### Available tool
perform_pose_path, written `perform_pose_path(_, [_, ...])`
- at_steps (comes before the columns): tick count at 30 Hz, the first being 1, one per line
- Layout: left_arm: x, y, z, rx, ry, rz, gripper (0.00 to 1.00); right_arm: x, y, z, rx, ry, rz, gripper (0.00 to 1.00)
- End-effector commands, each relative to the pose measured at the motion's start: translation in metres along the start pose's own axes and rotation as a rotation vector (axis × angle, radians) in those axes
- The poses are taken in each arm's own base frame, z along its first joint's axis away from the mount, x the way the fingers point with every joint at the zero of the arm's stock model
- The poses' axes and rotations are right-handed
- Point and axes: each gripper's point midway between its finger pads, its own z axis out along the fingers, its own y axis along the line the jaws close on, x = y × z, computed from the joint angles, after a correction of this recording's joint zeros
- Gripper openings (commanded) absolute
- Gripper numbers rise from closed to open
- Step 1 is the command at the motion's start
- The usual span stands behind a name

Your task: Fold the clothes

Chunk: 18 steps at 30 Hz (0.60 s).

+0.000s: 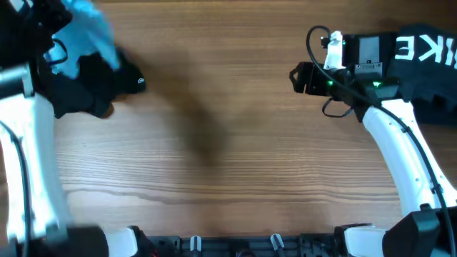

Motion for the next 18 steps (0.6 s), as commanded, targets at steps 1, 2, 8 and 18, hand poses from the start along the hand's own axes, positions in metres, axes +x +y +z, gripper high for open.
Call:
perform_pose_path(1, [-0.032,-0.067,-0.058,0.153,-0.11,0.009,0.04,-0.014,0.047,-0.033,-0.216,-0.076,-0.05,0.85])
perform_pose_path(2, [-0.036,-0.081,-0.073,0.187,-0.127,-0.016,0.04,-0.018,0.056,-0.049,-0.246,-0.108,-0.049,0.86])
perform_pose_path(8, [-0.028,-0.115,-0.078,0.28,-0.106,-0.102,0.04,-0.018,0.092,-0.109,-0.382,-0.202,-0.122,0.86])
perform_pose_path(18, [0.015,-0.187,-0.07,0.408,-0.028,-0.104,0.04,-0.002,0.16,-0.136,-0.596,-0.232,-0.326,0.86])
